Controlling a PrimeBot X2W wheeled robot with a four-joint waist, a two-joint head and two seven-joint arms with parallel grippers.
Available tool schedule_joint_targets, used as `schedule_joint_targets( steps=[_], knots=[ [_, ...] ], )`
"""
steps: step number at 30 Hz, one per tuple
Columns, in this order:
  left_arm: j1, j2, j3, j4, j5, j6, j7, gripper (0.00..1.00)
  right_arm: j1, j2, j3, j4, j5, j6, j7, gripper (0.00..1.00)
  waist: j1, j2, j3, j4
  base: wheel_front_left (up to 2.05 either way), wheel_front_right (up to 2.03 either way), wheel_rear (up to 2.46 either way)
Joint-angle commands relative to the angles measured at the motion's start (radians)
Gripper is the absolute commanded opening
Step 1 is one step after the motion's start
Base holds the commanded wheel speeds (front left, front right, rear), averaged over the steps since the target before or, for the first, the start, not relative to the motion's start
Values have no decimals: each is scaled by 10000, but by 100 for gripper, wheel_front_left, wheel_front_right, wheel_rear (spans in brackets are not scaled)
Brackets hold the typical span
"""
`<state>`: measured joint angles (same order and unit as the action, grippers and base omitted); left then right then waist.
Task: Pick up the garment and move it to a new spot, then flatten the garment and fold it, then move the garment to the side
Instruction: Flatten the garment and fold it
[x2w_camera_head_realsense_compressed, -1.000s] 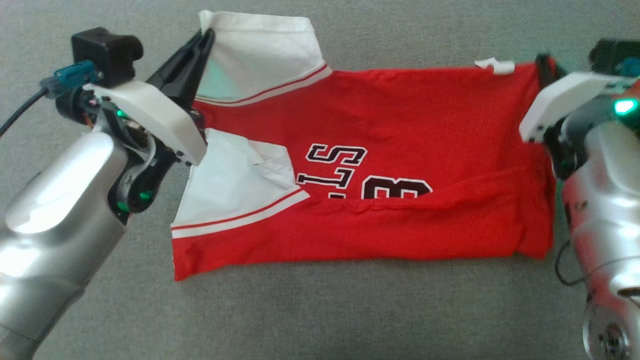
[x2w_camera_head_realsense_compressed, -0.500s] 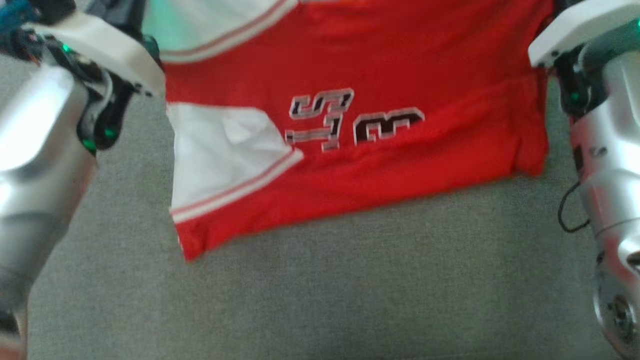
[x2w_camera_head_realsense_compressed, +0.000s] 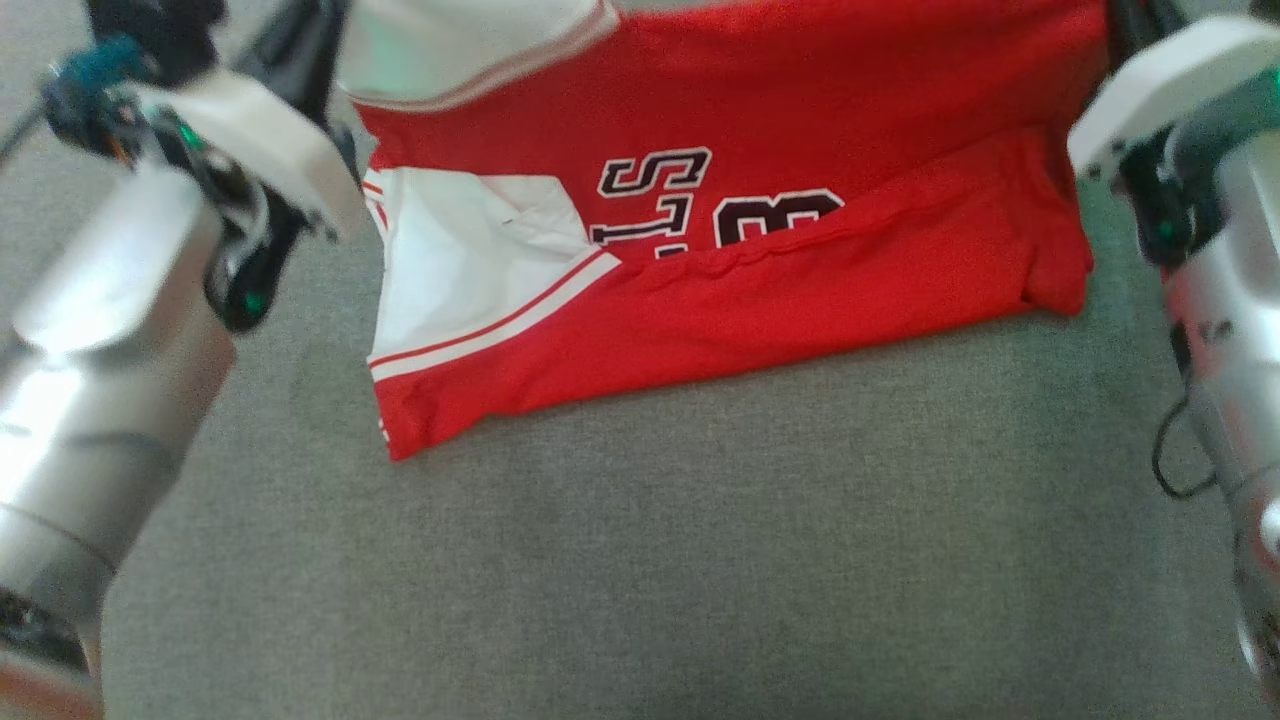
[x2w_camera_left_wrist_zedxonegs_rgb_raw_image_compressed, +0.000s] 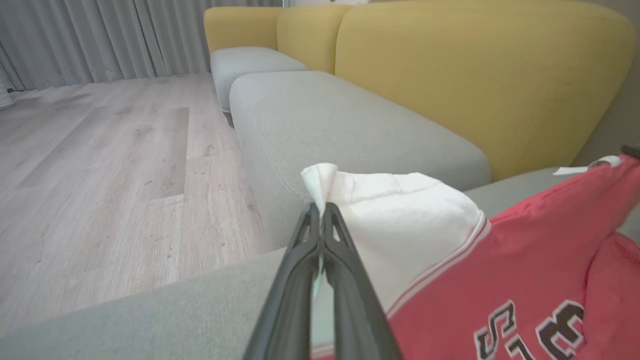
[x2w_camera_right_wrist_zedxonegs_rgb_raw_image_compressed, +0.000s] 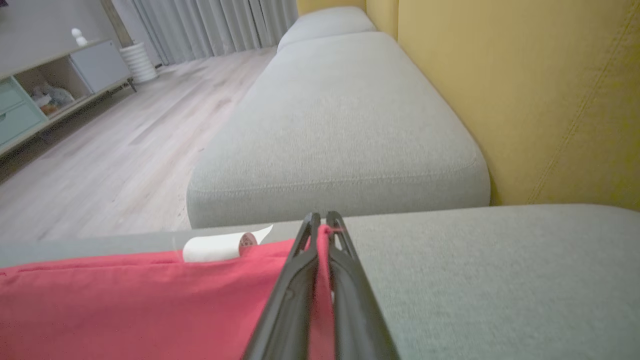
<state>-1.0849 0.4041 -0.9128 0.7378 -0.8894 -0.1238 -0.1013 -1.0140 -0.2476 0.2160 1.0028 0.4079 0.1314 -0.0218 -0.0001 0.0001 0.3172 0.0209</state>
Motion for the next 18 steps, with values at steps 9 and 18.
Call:
schedule_joint_targets(
  steps=[9, 18],
  knots=[
    [1442, 1757, -992, -2252, -676, -66, 1464, 0, 1476, -1072, 1680, -443, 1401, -7, 1181, 0, 1, -1, -792, 348, 0, 0, 0],
    [2298, 3124, -1993, -4387, -1269, -14, 3690, 0, 2312, -2337, 3300, -1500, 2752, -7, 3050, 0, 1, -1, -988, 362, 0, 0, 0]
  ],
)
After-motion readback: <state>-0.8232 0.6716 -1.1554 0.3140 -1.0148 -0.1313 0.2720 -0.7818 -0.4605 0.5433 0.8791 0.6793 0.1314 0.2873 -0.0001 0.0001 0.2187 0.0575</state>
